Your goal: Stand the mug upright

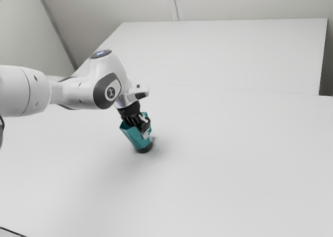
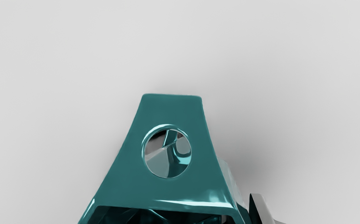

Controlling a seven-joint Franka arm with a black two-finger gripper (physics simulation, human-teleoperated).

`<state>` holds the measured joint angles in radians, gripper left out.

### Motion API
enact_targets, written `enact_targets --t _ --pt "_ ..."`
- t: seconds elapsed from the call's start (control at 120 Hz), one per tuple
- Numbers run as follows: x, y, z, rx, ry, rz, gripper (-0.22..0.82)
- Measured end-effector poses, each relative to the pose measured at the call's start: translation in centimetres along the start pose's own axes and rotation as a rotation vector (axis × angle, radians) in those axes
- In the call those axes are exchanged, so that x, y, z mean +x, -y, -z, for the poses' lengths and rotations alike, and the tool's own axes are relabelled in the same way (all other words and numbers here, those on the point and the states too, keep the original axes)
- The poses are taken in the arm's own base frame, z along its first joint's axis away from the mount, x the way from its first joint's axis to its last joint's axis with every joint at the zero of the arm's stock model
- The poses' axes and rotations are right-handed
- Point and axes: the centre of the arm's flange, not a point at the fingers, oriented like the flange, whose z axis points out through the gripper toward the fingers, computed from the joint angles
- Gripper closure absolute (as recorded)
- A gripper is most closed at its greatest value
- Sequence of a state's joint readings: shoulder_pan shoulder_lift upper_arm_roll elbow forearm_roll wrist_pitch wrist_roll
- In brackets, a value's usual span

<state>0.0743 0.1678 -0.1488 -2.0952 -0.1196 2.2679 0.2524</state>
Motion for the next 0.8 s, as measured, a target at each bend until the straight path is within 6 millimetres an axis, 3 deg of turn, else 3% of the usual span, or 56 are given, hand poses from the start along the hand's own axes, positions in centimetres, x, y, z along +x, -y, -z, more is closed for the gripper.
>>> enact_targets --t 0.075,0.217,0.308,0.408,0.6,0.692,0.8 --pt "-0.1 0.0 -0.4 -0.001 0.002 0.033 0.72" --pt "-0.3 -0.4 -0.8 -0.006 0.005 0.082 0.41" --pt "-0.3 -0.4 -0.8 -0.006 0.004 0.11 0.27" --pt "0.5 -1.4 0.9 0.013 -0.027 0.103 0.18" --pt "2.6 -2.7 8.1 0.083 -0.109 0.071 0.1" --pt "4.1 -4.0 14.9 0.119 -0.157 0.049 0.07" --pt "4.7 -8.2 22.7 0.153 -0.164 -0.005 0.04"
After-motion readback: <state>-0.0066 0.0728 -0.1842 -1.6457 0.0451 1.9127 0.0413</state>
